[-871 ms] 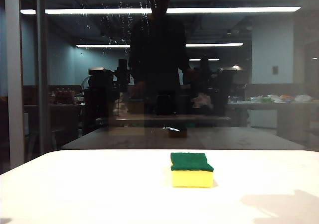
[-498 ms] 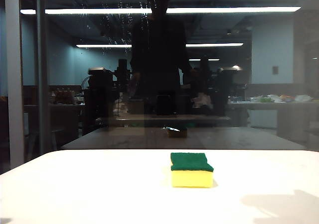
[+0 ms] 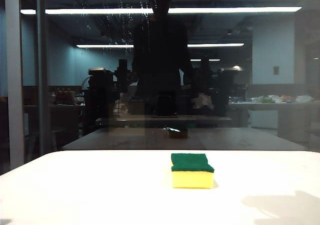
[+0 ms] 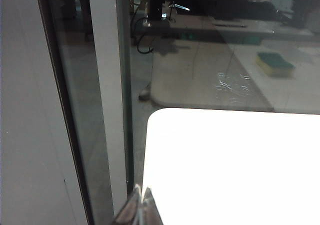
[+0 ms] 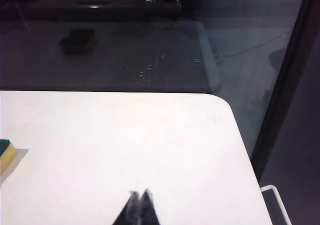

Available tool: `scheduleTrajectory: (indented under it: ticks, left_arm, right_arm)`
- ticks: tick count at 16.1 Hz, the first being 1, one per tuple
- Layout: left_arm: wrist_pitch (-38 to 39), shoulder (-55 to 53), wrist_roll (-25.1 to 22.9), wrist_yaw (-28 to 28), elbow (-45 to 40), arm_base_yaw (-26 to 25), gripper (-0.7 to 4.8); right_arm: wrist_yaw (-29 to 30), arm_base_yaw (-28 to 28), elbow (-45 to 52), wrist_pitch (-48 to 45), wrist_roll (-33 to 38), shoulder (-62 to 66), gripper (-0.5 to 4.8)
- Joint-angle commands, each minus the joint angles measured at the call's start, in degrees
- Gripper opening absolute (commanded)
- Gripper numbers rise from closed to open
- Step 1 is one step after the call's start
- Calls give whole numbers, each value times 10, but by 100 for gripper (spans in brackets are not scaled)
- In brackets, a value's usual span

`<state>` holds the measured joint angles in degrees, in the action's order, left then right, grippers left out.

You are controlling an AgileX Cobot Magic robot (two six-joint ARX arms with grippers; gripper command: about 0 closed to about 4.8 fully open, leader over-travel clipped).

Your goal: Reach upward to find where there is water on the glass, pick up the sponge from the table, dry the water, and finally place the sponge back on the table.

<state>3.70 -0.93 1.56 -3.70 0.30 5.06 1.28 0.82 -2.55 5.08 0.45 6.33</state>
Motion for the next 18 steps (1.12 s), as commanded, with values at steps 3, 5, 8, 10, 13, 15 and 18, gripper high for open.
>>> scheduleTrajectory:
  ticks: [3, 5, 8, 10, 13, 15, 18]
  left_arm:
    - [-8, 0, 0, 0, 2, -2, -5]
    - [-8, 0, 0, 0, 2, -2, -5]
    - [-8, 0, 0, 0, 2, -2, -5]
    - [-8, 0, 0, 0, 2, -2, -5]
    - [-9, 0, 0, 0, 2, -2, -5]
    - [-24, 0, 8, 0, 5, -2, -5]
    - [-50, 7, 19, 27, 27, -2, -5]
  right_arm:
    - [-1, 0, -2, -6, -1, 0, -6]
    - [-1, 0, -2, -6, -1, 0, -6]
    - [-1, 0, -2, -6, -1, 0, -6]
    - [-1, 0, -2, -6, -1, 0, -6]
    - [-1, 0, -3, -8, -1, 0, -6]
    - [-1, 0, -3, -20, -1, 0, -6]
    - [1, 0, -22, -32, 0, -1, -6]
